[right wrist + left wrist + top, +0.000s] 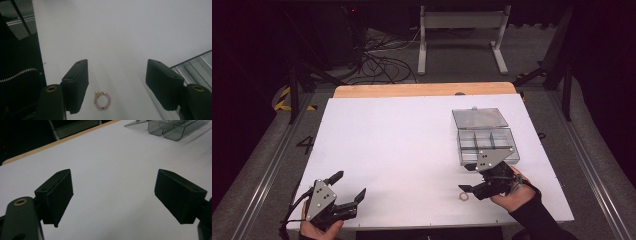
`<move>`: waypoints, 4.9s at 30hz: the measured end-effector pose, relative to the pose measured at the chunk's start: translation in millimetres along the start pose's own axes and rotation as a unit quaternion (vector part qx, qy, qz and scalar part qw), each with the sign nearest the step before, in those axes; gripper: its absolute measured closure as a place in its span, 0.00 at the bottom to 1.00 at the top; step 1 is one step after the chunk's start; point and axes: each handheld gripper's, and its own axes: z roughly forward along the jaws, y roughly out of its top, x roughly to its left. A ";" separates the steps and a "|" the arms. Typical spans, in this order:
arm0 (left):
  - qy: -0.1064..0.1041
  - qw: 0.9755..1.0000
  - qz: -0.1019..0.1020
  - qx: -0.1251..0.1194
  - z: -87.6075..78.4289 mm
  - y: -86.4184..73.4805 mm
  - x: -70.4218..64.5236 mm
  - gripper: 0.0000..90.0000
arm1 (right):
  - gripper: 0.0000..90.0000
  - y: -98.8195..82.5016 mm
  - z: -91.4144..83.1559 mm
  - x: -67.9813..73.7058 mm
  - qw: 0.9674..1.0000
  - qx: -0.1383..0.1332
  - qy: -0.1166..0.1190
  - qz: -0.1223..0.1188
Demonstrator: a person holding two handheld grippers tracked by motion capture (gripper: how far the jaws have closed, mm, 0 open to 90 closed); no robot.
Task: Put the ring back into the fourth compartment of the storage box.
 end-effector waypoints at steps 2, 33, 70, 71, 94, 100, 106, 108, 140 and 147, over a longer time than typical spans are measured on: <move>-0.001 1.000 -0.001 0.000 0.3 -0.1 -0.4 0.18 | 0.40 -0.3 0.4 -0.1 1.000 0.005 0.001 0.000; -0.002 1.000 0.005 0.004 0.9 0.0 -0.4 0.18 | 0.63 -8.2 33.8 1.0 0.992 0.128 0.015 -0.007; 0.000 1.000 0.015 0.001 0.6 0.9 -3.3 0.18 | 0.88 -16.9 56.5 1.1 0.982 0.185 0.025 -0.005; 0.000 1.000 0.015 0.001 0.6 0.9 -3.3 0.18 | 0.89 -16.7 56.2 1.9 0.982 0.187 0.023 -0.006; 0.001 1.000 0.018 0.004 0.7 0.8 -4.5 0.18 | 0.98 -16.2 54.5 4.6 0.983 0.182 0.012 0.003; 0.000 1.000 0.016 0.005 1.3 0.6 -4.2 0.18 | 0.98 -12.8 46.5 4.9 0.986 0.166 0.010 0.000; 0.001 1.000 0.016 0.004 1.2 0.6 -4.4 0.18 | 0.98 -8.5 38.3 5.1 0.989 0.148 0.000 -0.007; 0.002 1.000 0.017 0.004 1.3 0.6 -4.2 0.18 | 0.98 -6.9 35.1 5.3 0.990 0.142 -0.002 -0.007; 0.000 1.000 0.015 0.006 1.5 0.5 -4.4 0.18 | 0.98 24.3 -4.9 -8.6 0.995 0.072 -0.070 -0.013; 0.001 1.000 0.016 0.005 1.5 0.4 -4.1 0.18 | 0.98 29.8 -7.1 -14.8 0.994 0.063 -0.087 -0.008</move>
